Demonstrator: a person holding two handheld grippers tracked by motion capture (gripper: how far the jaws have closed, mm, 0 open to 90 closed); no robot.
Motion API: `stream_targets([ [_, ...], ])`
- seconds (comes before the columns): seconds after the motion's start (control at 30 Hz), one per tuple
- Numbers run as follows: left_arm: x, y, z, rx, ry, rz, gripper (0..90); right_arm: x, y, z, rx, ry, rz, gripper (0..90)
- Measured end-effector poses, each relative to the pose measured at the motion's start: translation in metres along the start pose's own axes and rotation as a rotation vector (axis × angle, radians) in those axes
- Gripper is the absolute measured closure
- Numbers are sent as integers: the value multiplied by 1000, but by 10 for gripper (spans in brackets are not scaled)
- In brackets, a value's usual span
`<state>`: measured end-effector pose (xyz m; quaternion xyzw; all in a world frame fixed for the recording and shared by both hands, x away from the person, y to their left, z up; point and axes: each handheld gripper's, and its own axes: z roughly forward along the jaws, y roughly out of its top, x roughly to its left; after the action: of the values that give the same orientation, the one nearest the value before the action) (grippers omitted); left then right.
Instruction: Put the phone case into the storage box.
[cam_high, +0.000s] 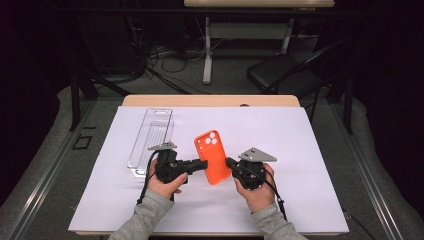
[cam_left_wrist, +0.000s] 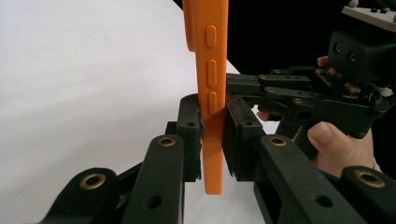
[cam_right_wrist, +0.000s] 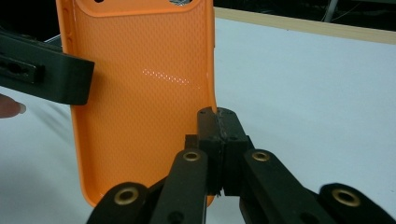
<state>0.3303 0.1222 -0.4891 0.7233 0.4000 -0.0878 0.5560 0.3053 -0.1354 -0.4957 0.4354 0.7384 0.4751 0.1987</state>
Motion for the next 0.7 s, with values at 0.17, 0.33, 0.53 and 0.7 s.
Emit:
stream_targets([
  [0.17,1,0,0,-1,0,-8,785,0,0,0,-3,0,2,900],
  [0.33,1,-1,0,-2,-3,-21,789,0,0,0,-3,2,5,900],
  [0.53,2,-1,-1,-5,-13,-30,795,0,0,0,-4,3,5,900],
  [0.7,2,-1,0,-3,-13,-35,798,0,0,0,-4,3,1,900],
])
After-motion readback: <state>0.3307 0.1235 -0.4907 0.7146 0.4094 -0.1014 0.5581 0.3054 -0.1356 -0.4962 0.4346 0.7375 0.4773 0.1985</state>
